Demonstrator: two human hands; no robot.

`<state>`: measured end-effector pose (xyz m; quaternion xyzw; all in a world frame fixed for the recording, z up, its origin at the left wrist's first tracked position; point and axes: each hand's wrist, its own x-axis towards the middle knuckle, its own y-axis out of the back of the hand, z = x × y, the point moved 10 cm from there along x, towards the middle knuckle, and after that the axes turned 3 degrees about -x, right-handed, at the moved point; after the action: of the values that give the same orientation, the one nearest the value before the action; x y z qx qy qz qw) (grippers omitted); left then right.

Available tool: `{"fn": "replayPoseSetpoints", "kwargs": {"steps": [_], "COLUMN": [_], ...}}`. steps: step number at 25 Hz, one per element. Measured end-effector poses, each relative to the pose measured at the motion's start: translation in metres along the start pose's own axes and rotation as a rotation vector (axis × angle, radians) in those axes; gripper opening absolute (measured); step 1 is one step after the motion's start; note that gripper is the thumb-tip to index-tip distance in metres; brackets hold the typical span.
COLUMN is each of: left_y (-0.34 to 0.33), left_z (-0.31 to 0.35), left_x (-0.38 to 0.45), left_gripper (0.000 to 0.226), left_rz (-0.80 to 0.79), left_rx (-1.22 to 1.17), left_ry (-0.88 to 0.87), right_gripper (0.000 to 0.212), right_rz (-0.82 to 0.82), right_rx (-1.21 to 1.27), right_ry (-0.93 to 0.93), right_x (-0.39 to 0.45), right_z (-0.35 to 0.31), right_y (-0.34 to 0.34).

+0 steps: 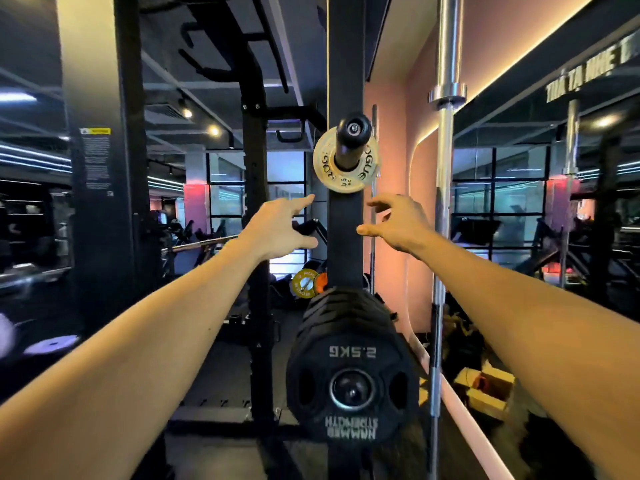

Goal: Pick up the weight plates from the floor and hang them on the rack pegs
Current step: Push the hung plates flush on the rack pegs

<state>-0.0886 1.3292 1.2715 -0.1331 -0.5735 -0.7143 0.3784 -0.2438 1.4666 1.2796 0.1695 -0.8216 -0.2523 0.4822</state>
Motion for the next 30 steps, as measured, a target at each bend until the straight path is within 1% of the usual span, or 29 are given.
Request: {"fn": "replayPoseSetpoints", "kwargs": {"steps": [6,9,11,12,14,17,21,25,28,30], "left_y": [-0.033,-0.058,-0.079,-0.088,-0.101,-0.113,-0.14,-0.153,-0.148,-0.15], "left_z": [-0.004,-0.012,-0.014,-0.014,-0.014,-0.017,-0.014,-0.022,-0.022,-0.025], "left_x": [-0.11,-0.159,-0.183,-0.191,-0.2,-0.201,-0.197,-0.186,-0.179,-0.17], "left_gripper": [0.074,0.076,0.081,0.084,0.093,0.11,0.134,0.137,0.137,0.138], "left_rz": [-0.077,-0.116,-0.151,-0.165,-0.167,-0.143,-0.115,-0.011,0.14,0.156], "left_rx": [-0.145,-0.173,-0.149,-0.127,-0.091,-0.04,0.127,0.28,0.51,0.53], "left_ry": [0.027,0.046,0.041,0.033,0.026,0.025,0.022,0.039,-0.009,-0.029], "right_gripper": [0.063,0.064,0.074,0.08,0.088,0.104,0.119,0.121,0.121,0.12], "right_rz": [-0.13,-0.183,-0.195,-0.174,-0.127,-0.125,-0.071,-0.008,0.01,0.009], "right_rx": [0.048,0.053,0.087,0.085,-0.012,-0.183,-0.305,-0.377,-0.389,-0.399], "right_ry": [-0.138,-0.166,-0.184,-0.191,-0.168,-0.11,-0.088,-0.057,-0.037,-0.033], "right_x": [-0.129,-0.189,-0.219,-0.229,-0.241,-0.249,-0.244,-0.232,-0.223,-0.215], "right_z": [0.02,0.031,0.038,0.042,0.045,0.043,0.047,0.056,0.062,0.067], "right_y": [-0.021,-0.038,-0.05,-0.052,-0.052,-0.062,-0.077,-0.09,-0.099,-0.106]}}
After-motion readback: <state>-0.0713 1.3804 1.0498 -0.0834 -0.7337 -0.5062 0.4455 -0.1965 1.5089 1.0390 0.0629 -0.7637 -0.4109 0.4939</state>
